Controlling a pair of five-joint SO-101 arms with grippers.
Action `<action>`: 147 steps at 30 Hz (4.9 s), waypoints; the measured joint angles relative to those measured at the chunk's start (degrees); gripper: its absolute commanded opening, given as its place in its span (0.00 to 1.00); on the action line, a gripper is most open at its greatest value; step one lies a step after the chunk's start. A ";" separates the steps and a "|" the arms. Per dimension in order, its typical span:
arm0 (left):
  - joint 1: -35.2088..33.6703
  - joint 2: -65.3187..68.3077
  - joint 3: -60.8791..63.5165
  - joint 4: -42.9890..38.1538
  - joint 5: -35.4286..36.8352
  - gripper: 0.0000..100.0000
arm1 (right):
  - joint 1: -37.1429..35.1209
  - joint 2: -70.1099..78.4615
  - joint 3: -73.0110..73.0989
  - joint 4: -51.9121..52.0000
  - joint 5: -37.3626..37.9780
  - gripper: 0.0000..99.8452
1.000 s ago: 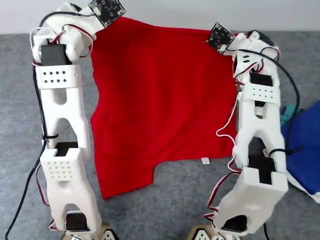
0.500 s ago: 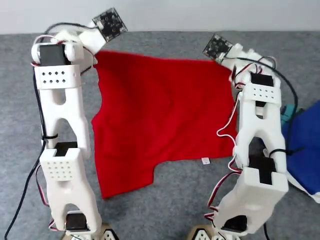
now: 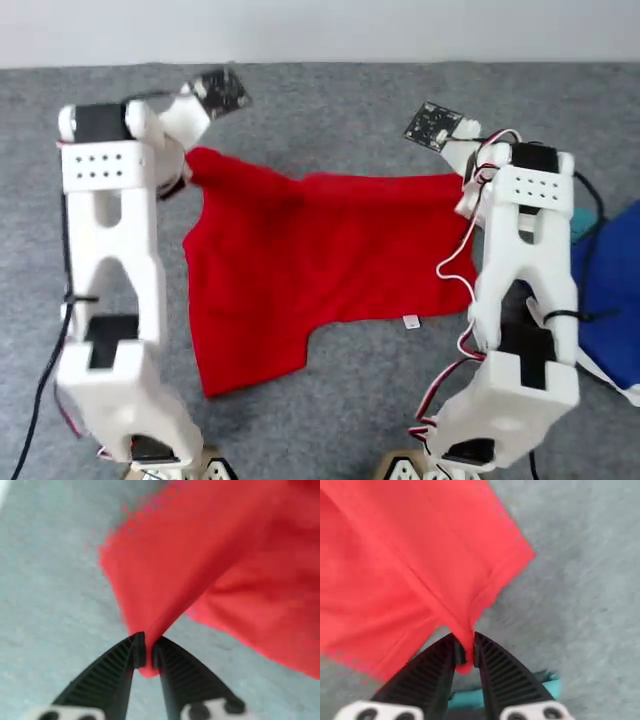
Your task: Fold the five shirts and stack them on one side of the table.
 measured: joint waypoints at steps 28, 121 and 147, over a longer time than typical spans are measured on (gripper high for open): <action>1.85 -36.31 65.93 -0.44 -1.67 0.02 | 2.64 -1.05 0.00 25.32 0.18 0.02; 1.85 26.11 -23.56 -0.35 35.25 0.02 | -7.38 26.99 -37.10 24.00 -32.09 0.01; -38.77 15.38 -15.56 -0.09 23.38 0.02 | -58.02 4.57 -1.49 29.45 -32.09 0.24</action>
